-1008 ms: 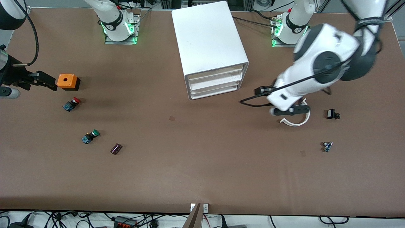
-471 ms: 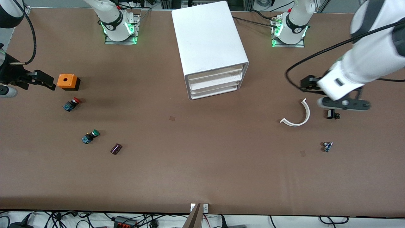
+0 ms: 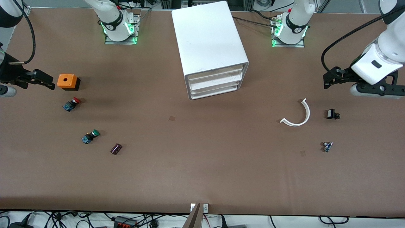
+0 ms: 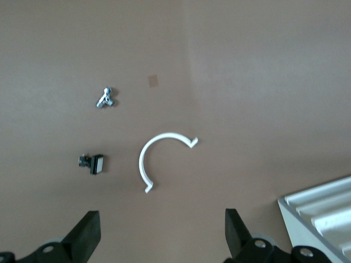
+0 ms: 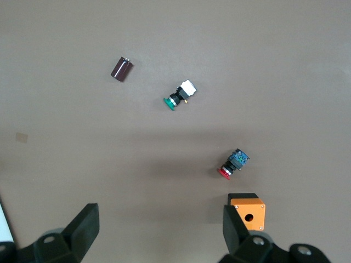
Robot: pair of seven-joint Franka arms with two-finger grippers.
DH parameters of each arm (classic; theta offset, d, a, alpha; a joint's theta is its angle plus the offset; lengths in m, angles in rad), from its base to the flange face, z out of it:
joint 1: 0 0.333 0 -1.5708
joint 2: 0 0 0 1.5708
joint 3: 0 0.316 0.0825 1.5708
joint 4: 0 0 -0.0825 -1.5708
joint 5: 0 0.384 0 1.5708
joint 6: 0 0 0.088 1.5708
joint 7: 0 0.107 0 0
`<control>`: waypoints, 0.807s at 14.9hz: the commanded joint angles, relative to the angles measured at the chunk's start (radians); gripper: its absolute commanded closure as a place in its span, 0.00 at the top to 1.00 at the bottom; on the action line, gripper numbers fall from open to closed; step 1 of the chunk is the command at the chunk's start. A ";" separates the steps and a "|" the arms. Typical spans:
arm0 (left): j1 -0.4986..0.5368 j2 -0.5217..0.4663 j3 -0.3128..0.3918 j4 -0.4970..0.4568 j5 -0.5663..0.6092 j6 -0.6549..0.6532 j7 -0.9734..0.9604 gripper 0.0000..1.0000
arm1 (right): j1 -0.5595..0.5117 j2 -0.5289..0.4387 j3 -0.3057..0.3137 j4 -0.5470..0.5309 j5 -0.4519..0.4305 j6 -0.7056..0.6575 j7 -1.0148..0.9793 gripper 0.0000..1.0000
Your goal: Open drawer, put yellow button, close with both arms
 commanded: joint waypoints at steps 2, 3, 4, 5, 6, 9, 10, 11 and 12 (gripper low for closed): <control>-0.019 -0.086 0.054 -0.138 -0.029 0.103 0.025 1.00 | -0.004 -0.017 0.001 -0.011 -0.007 -0.009 -0.019 1.00; -0.013 -0.092 0.047 -0.141 -0.029 0.094 0.025 1.00 | -0.004 -0.017 0.001 -0.011 -0.007 -0.009 -0.017 1.00; -0.010 -0.092 0.044 -0.141 -0.029 0.077 0.025 1.00 | -0.005 -0.015 0.001 -0.011 -0.007 -0.009 -0.017 1.00; -0.005 -0.089 0.042 -0.141 -0.029 0.066 0.025 1.00 | -0.005 -0.014 0.001 -0.011 -0.007 -0.010 -0.017 1.00; -0.008 -0.085 0.038 -0.136 -0.029 0.051 0.027 1.00 | -0.004 -0.011 0.001 -0.011 -0.008 -0.009 -0.017 1.00; -0.016 -0.083 0.036 -0.126 -0.029 0.025 0.025 1.00 | 0.001 -0.009 0.010 -0.009 -0.011 -0.004 -0.009 1.00; -0.019 -0.082 0.036 -0.124 -0.029 0.023 0.025 1.00 | 0.004 -0.011 0.014 -0.009 -0.011 -0.007 -0.006 1.00; -0.019 -0.083 0.036 -0.123 -0.029 0.022 0.025 1.00 | 0.007 -0.011 0.015 -0.009 -0.013 -0.007 -0.003 1.00; -0.019 -0.082 0.036 -0.123 -0.029 0.020 0.025 1.00 | 0.015 -0.011 0.014 -0.009 -0.017 -0.003 -0.003 1.00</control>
